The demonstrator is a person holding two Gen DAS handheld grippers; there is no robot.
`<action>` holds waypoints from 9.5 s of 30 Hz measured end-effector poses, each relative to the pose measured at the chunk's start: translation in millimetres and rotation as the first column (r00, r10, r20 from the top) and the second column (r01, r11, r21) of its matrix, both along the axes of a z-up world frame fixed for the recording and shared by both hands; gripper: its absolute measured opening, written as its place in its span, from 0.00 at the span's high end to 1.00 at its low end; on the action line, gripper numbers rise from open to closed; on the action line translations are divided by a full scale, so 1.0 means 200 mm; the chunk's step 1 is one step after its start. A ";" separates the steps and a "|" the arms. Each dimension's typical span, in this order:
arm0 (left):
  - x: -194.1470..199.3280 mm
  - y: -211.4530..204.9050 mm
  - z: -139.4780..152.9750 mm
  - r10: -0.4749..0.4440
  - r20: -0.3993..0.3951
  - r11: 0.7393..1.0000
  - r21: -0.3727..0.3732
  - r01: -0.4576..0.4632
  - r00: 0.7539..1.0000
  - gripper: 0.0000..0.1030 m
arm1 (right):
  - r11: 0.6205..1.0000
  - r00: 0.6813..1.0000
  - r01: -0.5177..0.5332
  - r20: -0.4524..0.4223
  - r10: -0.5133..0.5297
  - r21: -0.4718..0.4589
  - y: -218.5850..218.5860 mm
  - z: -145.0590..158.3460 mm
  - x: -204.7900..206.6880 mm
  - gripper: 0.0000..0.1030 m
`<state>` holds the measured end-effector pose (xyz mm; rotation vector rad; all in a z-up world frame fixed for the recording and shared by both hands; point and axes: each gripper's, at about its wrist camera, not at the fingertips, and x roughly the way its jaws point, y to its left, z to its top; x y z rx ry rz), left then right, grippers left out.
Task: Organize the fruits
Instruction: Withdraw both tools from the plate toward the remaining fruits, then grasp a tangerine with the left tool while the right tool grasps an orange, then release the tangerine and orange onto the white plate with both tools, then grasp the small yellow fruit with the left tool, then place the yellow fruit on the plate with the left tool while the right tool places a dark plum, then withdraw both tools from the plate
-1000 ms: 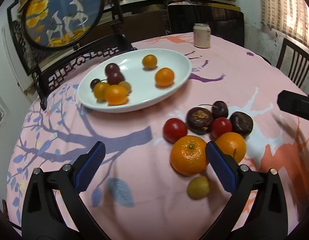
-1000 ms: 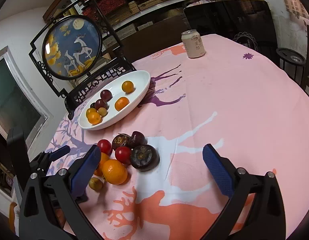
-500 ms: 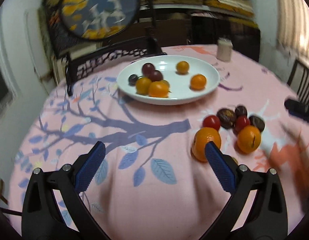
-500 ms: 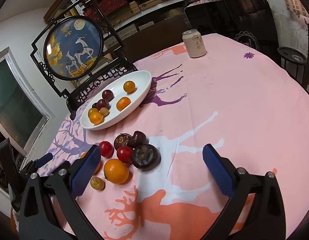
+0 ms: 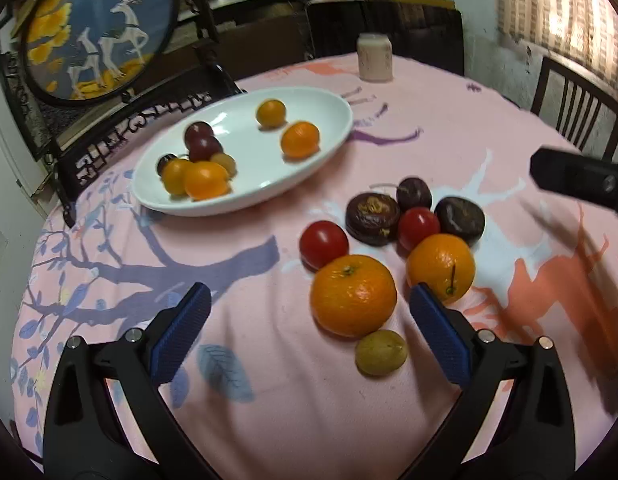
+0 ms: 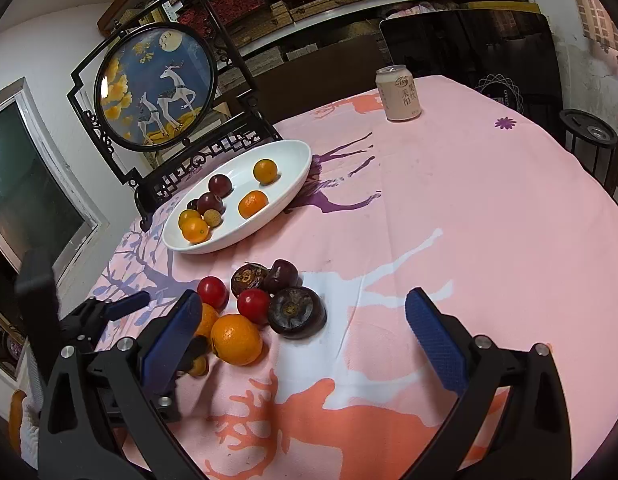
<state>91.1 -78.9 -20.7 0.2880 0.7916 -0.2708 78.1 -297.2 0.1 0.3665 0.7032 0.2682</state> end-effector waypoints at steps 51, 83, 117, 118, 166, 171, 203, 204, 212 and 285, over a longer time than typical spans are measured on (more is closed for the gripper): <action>0.06 0.31 0.10 0.259 0.020 0.965 -0.057 -0.258 0.966 0.55 | 0.956 0.971 -0.238 -0.037 0.236 -0.173 0.34 -0.04 0.05 0.61; 0.81 0.26 0.14 0.306 0.070 0.950 -0.080 -0.300 0.949 0.35 | 0.947 0.975 -0.220 -0.035 0.218 -0.233 0.48 0.04 0.86 0.55; 0.20 0.31 0.20 0.263 0.093 0.962 -0.095 -0.254 0.960 0.08 | 0.976 0.987 -0.150 0.024 0.156 -0.159 0.19 0.08 0.21 0.43; 0.17 0.31 0.18 0.246 0.071 0.966 -0.100 -0.238 0.967 0.08 | 0.977 0.989 -0.145 0.013 0.149 -0.156 0.16 0.05 0.19 0.43; -0.02 0.23 -0.05 0.049 -0.108 0.997 -0.056 -0.056 0.993 0.74 | 0.935 0.966 -0.247 -0.136 0.218 -0.253 0.26 -0.17 0.19 0.40; -0.02 0.22 -0.05 0.046 -0.098 0.998 -0.043 -0.051 0.994 0.74 | 0.922 0.957 -0.284 -0.142 0.255 -0.262 0.29 -0.18 0.23 0.45; 0.47 0.11 0.26 0.091 -0.009 0.985 -0.145 -0.092 0.996 0.74 | 0.968 0.982 -0.180 0.028 0.187 -0.173 0.20 0.17 0.48 0.59; 0.52 0.09 0.23 0.095 -0.020 0.985 -0.144 -0.097 0.995 0.74 | 0.971 0.984 -0.169 0.029 0.176 -0.168 0.20 0.17 0.55 0.59; 0.68 0.10 0.11 0.110 -0.051 0.971 -0.209 -0.118 0.993 0.39 | 0.980 0.985 -0.170 -0.003 0.171 -0.106 0.31 0.08 0.89 0.49; 0.11 0.26 0.10 0.284 0.055 0.959 -0.004 -0.284 0.957 0.03 | 0.910 0.936 -0.349 -0.120 0.330 -0.226 0.49 -0.17 0.16 0.44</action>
